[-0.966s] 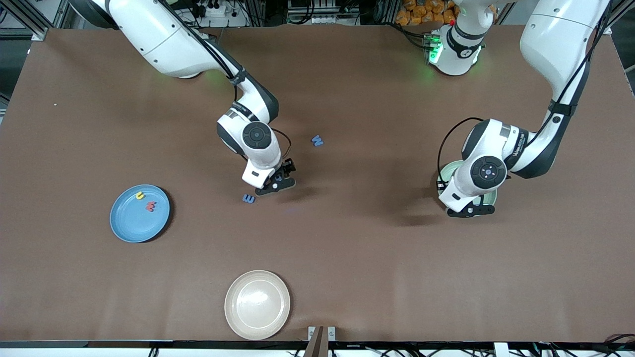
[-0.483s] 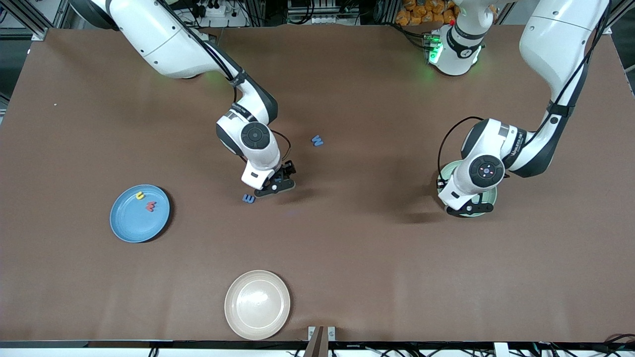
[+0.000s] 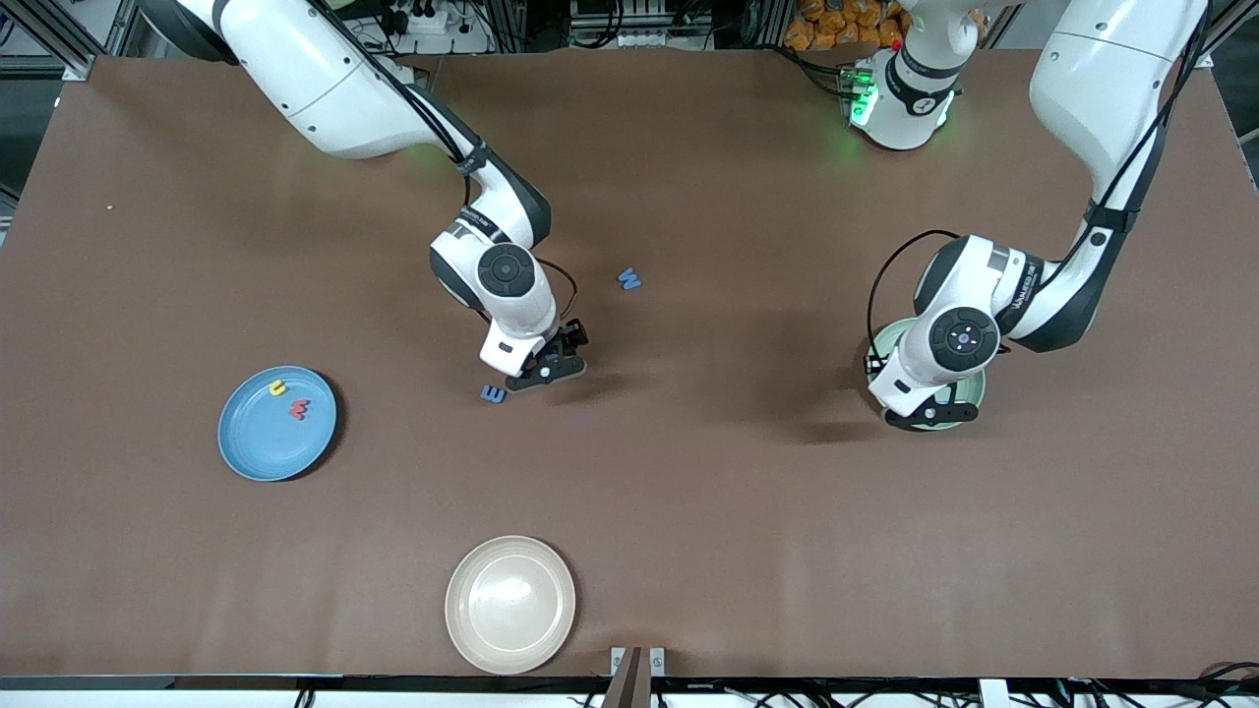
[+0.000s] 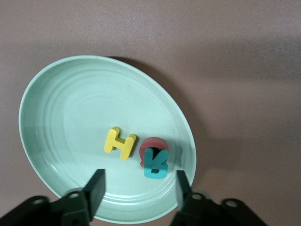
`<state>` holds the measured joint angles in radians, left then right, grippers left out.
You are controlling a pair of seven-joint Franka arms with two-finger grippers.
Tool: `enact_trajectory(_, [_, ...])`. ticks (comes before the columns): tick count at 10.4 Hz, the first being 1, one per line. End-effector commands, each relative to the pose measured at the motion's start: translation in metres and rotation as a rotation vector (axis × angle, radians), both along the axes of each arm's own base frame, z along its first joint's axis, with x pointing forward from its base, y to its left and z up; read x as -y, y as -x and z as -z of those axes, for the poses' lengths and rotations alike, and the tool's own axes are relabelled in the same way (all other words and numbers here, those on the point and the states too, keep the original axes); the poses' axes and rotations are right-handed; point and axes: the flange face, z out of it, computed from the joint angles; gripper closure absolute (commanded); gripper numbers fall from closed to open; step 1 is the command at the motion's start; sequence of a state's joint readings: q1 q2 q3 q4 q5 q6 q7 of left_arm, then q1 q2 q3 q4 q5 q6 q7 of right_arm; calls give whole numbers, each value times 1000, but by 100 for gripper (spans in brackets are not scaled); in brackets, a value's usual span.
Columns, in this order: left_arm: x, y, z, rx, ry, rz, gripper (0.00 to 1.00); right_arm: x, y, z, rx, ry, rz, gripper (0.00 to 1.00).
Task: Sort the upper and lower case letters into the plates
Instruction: 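Release the k onto the green plate while the right gripper grasps the blue g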
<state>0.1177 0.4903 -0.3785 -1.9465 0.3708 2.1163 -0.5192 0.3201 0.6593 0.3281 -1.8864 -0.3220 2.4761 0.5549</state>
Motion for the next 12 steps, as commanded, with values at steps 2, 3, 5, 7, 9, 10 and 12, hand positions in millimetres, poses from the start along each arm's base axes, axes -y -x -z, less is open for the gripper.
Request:
enact_trajectory(2, [24,5,-16,26,0,56,0,2,4,-1,12,13,5,0])
enact_trajectory(3, [37,7,-18,30,9,65,0,2,4,-1,12,14,7,0])
enact_trajectory(5, [68,16,-23,45,21,53,0,2,4,-2,14,15,5,16])
enact_trajectory(7, [106,31,-24,61,12,41,0,3,2,-7,20,12,11,100])
enact_trajectory(9, [145,46,-28,76,17,36,0,6,3,-12,26,13,12,100])
enact_trajectory(10, [166,56,-26,90,6,-10,0,6,2,-16,30,12,12,100])
enact_trajectory(12, [206,81,-24,120,-15,-99,0,9,-1,-21,38,10,18,100])
